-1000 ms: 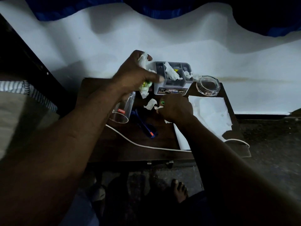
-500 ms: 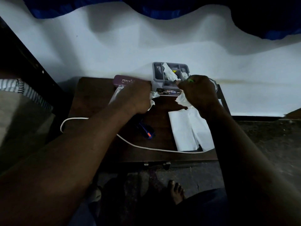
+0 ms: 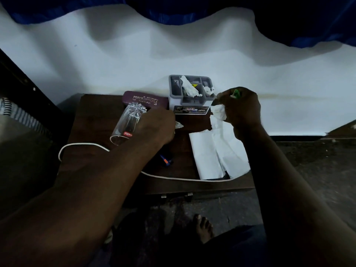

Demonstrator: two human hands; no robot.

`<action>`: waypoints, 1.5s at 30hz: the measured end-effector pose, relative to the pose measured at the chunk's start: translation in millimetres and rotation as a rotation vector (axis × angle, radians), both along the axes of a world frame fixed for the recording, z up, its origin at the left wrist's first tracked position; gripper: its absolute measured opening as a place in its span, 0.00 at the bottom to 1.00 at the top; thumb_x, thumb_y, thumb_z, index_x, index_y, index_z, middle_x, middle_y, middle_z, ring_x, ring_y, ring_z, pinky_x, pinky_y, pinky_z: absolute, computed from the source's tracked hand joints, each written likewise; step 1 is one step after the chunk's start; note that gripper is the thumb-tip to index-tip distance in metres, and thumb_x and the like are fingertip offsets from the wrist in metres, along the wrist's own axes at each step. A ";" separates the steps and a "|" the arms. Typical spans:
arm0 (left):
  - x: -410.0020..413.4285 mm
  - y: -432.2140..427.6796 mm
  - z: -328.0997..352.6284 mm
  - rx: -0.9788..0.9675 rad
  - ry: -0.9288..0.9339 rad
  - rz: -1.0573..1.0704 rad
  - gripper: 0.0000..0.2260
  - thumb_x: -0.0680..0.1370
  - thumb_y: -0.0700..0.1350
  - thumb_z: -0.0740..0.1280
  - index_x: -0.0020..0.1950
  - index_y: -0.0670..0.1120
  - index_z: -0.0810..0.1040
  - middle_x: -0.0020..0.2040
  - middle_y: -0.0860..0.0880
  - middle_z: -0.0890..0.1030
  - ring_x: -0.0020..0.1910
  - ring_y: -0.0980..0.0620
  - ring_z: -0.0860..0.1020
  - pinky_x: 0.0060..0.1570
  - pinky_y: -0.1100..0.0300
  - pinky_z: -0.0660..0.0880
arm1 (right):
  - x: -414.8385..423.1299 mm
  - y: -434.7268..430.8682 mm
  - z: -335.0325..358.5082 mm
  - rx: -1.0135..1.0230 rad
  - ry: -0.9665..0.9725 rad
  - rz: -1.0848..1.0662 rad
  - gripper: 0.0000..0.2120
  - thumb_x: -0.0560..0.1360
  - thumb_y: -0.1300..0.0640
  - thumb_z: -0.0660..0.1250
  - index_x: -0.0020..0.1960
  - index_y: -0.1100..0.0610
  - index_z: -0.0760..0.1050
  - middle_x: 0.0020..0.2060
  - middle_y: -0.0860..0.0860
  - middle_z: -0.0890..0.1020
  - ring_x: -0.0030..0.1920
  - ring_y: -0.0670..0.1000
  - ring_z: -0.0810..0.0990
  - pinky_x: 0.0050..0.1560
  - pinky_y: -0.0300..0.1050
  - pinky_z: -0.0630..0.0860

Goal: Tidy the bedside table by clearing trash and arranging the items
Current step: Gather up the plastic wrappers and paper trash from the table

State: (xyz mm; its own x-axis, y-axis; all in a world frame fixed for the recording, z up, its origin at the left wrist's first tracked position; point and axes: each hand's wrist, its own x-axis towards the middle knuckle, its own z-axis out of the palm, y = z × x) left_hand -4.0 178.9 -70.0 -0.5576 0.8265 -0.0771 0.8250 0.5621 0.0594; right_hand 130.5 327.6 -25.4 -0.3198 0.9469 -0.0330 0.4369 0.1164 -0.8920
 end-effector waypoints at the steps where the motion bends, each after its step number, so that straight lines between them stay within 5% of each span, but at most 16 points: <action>1: 1.0 0.7 -0.5 0.000 -0.001 -0.001 0.15 0.75 0.44 0.69 0.61 0.45 0.82 0.58 0.39 0.83 0.57 0.36 0.83 0.51 0.46 0.80 | 0.9 1.6 -3.1 0.000 -0.006 0.007 0.13 0.69 0.63 0.70 0.32 0.47 0.83 0.31 0.43 0.84 0.37 0.49 0.86 0.40 0.57 0.85; 4: 5.5 2.9 -3.3 -0.013 -0.008 -0.023 0.15 0.76 0.42 0.68 0.62 0.45 0.81 0.59 0.39 0.83 0.58 0.36 0.82 0.53 0.45 0.80 | 1.8 6.9 -10.3 0.053 -0.033 0.023 0.08 0.70 0.60 0.74 0.38 0.48 0.84 0.36 0.43 0.85 0.43 0.50 0.85 0.50 0.52 0.84; 7: 7.6 5.4 -3.1 -0.010 -0.026 -0.029 0.16 0.75 0.44 0.70 0.63 0.44 0.79 0.59 0.40 0.83 0.59 0.36 0.81 0.53 0.44 0.79 | -2.1 14.2 -12.5 0.205 -0.125 0.028 0.02 0.72 0.53 0.73 0.43 0.49 0.84 0.37 0.43 0.85 0.42 0.44 0.83 0.49 0.42 0.79; 11: 9.8 13.7 11.0 0.106 -0.076 -0.033 0.17 0.73 0.53 0.70 0.59 0.47 0.82 0.58 0.41 0.83 0.57 0.38 0.81 0.52 0.48 0.79 | -7.0 26.2 -10.4 0.318 -0.201 0.018 0.12 0.73 0.41 0.72 0.45 0.49 0.84 0.42 0.47 0.87 0.46 0.50 0.84 0.49 0.43 0.77; 16: 11.0 23.3 28.1 0.284 -0.164 0.013 0.19 0.70 0.56 0.67 0.56 0.49 0.83 0.55 0.43 0.83 0.54 0.38 0.82 0.49 0.49 0.78 | -17.2 37.7 -11.7 0.368 -0.358 0.084 0.13 0.71 0.43 0.74 0.54 0.44 0.85 0.52 0.47 0.87 0.55 0.51 0.84 0.51 0.39 0.73; 21: 5.5 24.7 24.7 0.314 -0.172 0.054 0.20 0.71 0.56 0.66 0.60 0.51 0.82 0.57 0.44 0.80 0.58 0.38 0.80 0.51 0.49 0.78 | -21.6 39.6 -18.3 0.369 -0.483 0.083 0.19 0.69 0.40 0.74 0.48 0.55 0.85 0.46 0.57 0.87 0.50 0.61 0.84 0.47 0.45 0.76; 26: 1.4 25.5 23.0 0.344 -0.187 0.059 0.16 0.72 0.55 0.64 0.54 0.49 0.82 0.54 0.42 0.81 0.54 0.37 0.81 0.45 0.52 0.73 | -25.5 39.0 -18.1 0.351 -0.445 0.038 0.12 0.71 0.48 0.70 0.46 0.55 0.83 0.43 0.56 0.87 0.49 0.61 0.84 0.48 0.46 0.78; 30: -6.2 24.7 27.6 0.393 -0.262 0.143 0.11 0.71 0.59 0.65 0.42 0.51 0.76 0.49 0.44 0.84 0.50 0.40 0.81 0.41 0.56 0.70 | -27.1 38.1 -15.9 0.308 -0.297 0.002 0.13 0.74 0.47 0.70 0.47 0.56 0.83 0.45 0.54 0.87 0.50 0.59 0.83 0.52 0.47 0.79; 33: -10.3 24.3 28.7 0.439 -0.293 0.195 0.16 0.70 0.61 0.67 0.44 0.49 0.79 0.48 0.46 0.85 0.50 0.41 0.81 0.43 0.54 0.76 | -25.2 40.5 -6.6 0.171 -0.073 -0.056 0.12 0.70 0.49 0.68 0.44 0.58 0.82 0.42 0.54 0.86 0.48 0.60 0.82 0.51 0.48 0.77; 36: -13.0 26.5 26.1 0.433 -0.236 0.190 0.20 0.74 0.63 0.68 0.53 0.48 0.83 0.54 0.45 0.85 0.55 0.41 0.81 0.50 0.51 0.78 | -22.1 40.7 3.8 -0.091 0.253 -0.120 0.07 0.64 0.55 0.67 0.34 0.59 0.77 0.38 0.58 0.86 0.39 0.66 0.80 0.39 0.57 0.77; 38: -14.6 29.1 24.8 0.480 -0.256 0.198 0.20 0.75 0.64 0.68 0.52 0.48 0.84 0.54 0.45 0.85 0.55 0.41 0.81 0.50 0.52 0.78 | -18.4 40.2 6.9 -0.220 0.408 -0.117 0.03 0.64 0.59 0.68 0.35 0.59 0.75 0.35 0.59 0.83 0.32 0.60 0.74 0.32 0.48 0.68; 41: -18.8 33.0 27.8 0.628 -0.424 0.293 0.17 0.72 0.61 0.73 0.36 0.50 0.75 0.42 0.48 0.84 0.45 0.44 0.81 0.42 0.56 0.72 | -15.0 36.2 6.7 -0.280 0.495 -0.071 0.05 0.69 0.62 0.72 0.40 0.61 0.77 0.32 0.58 0.78 0.32 0.55 0.75 0.33 0.44 0.67; 45: -29.2 33.5 33.4 0.752 -0.521 0.471 0.11 0.70 0.53 0.74 0.41 0.52 0.73 0.35 0.57 0.75 0.37 0.52 0.77 0.35 0.60 0.65 | -23.6 26.0 3.5 -0.146 0.403 -0.027 0.09 0.72 0.59 0.74 0.37 0.55 0.75 0.28 0.50 0.80 0.32 0.52 0.78 0.37 0.48 0.73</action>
State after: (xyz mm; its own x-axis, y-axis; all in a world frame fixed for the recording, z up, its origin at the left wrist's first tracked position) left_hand -33.2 212.3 -36.6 -0.8830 0.4672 0.0453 0.3018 0.4911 0.8171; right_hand 106.9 353.6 -21.9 -0.3095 0.9499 -0.0446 0.0508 -0.0303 -0.9982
